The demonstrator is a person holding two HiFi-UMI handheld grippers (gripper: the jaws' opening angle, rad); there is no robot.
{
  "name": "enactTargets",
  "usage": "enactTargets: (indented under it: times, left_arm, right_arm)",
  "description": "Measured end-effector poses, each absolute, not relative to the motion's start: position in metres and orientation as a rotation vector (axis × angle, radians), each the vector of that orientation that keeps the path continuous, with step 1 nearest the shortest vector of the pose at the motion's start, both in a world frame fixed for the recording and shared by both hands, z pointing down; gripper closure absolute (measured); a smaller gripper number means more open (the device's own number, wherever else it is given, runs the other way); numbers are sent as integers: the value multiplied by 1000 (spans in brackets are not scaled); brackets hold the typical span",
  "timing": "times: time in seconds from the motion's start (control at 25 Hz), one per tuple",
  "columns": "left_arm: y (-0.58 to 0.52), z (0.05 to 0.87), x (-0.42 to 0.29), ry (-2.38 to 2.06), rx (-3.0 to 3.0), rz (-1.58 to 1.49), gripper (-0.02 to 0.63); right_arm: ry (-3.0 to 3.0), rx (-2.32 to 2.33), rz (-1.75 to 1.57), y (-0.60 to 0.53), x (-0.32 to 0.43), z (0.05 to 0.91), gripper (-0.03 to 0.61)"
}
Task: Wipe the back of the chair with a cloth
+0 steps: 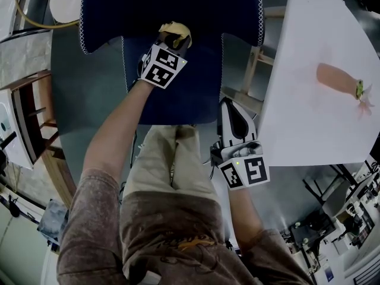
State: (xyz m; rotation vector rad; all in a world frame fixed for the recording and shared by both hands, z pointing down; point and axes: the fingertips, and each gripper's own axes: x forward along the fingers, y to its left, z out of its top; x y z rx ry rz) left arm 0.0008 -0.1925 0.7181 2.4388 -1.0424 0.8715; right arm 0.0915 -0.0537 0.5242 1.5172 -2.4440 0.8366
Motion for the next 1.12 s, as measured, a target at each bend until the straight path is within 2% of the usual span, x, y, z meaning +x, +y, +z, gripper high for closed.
enactTargets:
  times: [0.56,0.92,1.12]
  left_arm:
    - [-194,670,108,-765,2617,718,561]
    - [-176,650,136,-606,2687,630,561]
    - [-174,641,125,-633,2683,609,561]
  right_arm:
    - [-2442,1543,837,-54,95,519,552]
    - [-2445,1549,839,-53,93,519,552]
    - [-2445,1547,841,-51,92,519,552]
